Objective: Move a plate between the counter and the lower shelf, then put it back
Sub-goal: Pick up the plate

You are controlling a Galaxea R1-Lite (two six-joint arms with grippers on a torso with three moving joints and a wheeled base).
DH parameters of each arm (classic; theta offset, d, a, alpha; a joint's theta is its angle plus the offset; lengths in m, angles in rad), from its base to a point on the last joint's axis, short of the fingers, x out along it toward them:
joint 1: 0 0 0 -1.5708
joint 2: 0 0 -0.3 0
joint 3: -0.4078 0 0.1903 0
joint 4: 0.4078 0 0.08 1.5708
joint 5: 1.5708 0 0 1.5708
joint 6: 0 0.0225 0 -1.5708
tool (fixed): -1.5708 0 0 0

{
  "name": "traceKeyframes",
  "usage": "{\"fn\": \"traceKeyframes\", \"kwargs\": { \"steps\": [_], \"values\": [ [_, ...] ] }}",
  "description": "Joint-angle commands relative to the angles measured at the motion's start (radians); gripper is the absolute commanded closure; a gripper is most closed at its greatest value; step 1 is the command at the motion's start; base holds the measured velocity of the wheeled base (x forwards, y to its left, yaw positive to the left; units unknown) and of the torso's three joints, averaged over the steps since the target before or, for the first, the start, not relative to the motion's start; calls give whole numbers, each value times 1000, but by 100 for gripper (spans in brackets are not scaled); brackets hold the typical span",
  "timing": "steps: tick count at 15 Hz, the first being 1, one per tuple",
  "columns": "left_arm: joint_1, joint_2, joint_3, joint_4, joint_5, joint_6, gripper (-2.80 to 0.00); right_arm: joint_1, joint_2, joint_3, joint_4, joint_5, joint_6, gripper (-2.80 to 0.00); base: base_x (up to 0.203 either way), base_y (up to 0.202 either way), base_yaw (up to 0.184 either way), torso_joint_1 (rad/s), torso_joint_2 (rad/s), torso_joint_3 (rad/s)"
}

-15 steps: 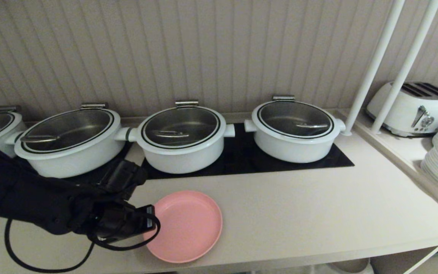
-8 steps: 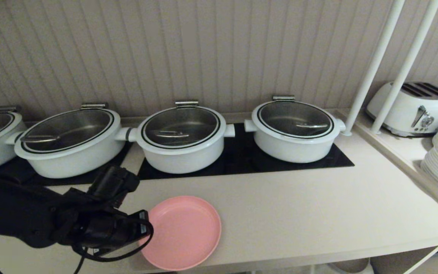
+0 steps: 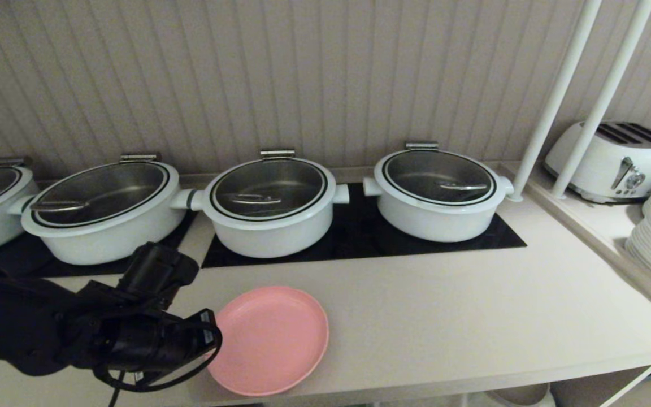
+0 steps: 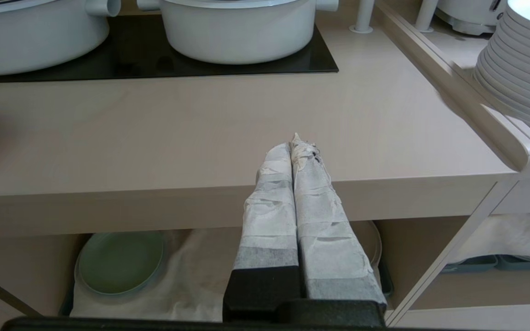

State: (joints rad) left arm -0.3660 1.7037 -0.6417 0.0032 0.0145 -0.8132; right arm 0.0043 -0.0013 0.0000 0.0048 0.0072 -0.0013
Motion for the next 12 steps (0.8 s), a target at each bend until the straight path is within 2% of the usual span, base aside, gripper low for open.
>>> {"fn": "traceKeyframes", "kwargs": {
  "steps": [1,6,12],
  "values": [
    [1,-44,2,4,-8,-34,0,0,1,0,0,0,0,0,0,0,0,0,0,0],
    [1,-139,2,68,-8,-92,0,2,1,0,0,0,0,0,0,0,0,0,0,0],
    [1,-282,2,170,5,-95,0,0,1,0,0,0,0,0,0,0,0,0,0,0]
  ]
}}
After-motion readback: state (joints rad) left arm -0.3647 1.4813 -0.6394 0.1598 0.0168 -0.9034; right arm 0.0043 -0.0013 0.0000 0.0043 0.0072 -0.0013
